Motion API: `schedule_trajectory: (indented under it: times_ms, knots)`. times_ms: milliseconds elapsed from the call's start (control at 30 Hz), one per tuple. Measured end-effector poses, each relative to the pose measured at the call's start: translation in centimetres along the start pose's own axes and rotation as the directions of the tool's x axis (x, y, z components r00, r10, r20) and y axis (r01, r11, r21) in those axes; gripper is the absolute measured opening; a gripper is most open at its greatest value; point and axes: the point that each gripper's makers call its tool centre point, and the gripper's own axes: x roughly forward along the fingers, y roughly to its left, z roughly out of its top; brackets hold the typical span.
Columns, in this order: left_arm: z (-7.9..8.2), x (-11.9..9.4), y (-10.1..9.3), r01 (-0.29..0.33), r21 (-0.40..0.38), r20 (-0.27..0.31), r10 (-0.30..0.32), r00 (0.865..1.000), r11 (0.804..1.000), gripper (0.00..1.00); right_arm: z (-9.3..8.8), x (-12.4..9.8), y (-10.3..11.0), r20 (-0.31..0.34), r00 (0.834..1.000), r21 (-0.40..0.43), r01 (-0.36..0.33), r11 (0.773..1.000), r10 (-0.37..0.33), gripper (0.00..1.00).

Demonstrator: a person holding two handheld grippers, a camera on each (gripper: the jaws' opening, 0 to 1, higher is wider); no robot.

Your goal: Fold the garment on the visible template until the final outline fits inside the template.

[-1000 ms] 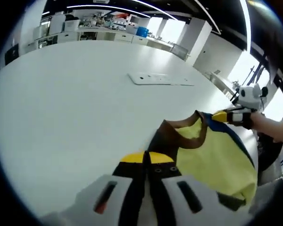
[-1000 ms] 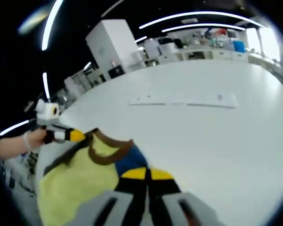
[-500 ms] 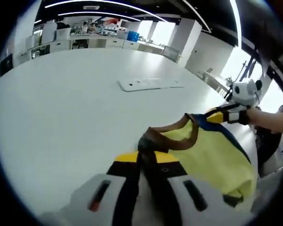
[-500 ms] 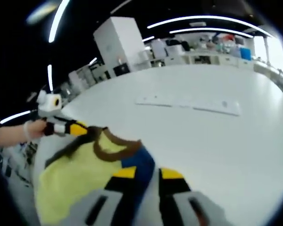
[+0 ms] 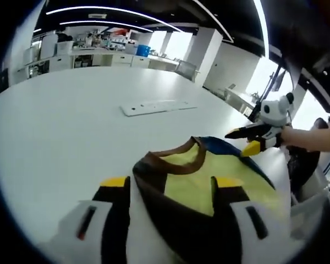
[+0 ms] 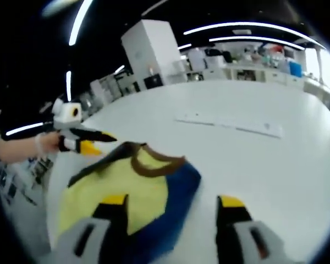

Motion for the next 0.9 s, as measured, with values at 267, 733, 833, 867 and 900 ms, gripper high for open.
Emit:
schedule_trajectory:
  times_ms: [267, 733, 833, 867, 900]
  knots:
    - [-0.2, -2.1, -2.1, 0.033, 0.031, -0.006, -0.033, 0.999, 0.999, 0.91, -0.6, -2.4, 1.3, -0.018, 1.000, -0.032, 0.002, 1.000, -0.002, 0.81]
    - [-0.1, -6.7, -4.1, 0.027, 0.052, 0.018, -0.028, 0.999, 0.998, 0.99, -1.6, -6.3, 3.8, -0.010, 1.000, -0.059, 0.000, 0.998, -0.001, 0.97]
    - [-0.1, -7.6, -4.4, 0.011, 0.075, 0.016, -0.012, 1.000, 0.997, 0.98, -2.1, -7.0, 4.3, -0.003, 1.000, -0.044, -0.001, 0.999, 0.001, 0.97]
    - [-0.1, -8.1, -4.4, 0.009, 0.073, 0.018, -0.011, 1.000, 0.997, 0.98, -2.2, -7.2, 4.5, -0.001, 1.000, -0.044, 0.002, 0.999, -0.002, 0.97]
    - [0.0, -8.3, -4.5, 0.009, 0.068, 0.023, -0.011, 1.000, 0.998, 0.98, -2.5, -7.6, 4.9, 0.001, 1.000, -0.044, 0.005, 0.999, -0.005, 0.97]
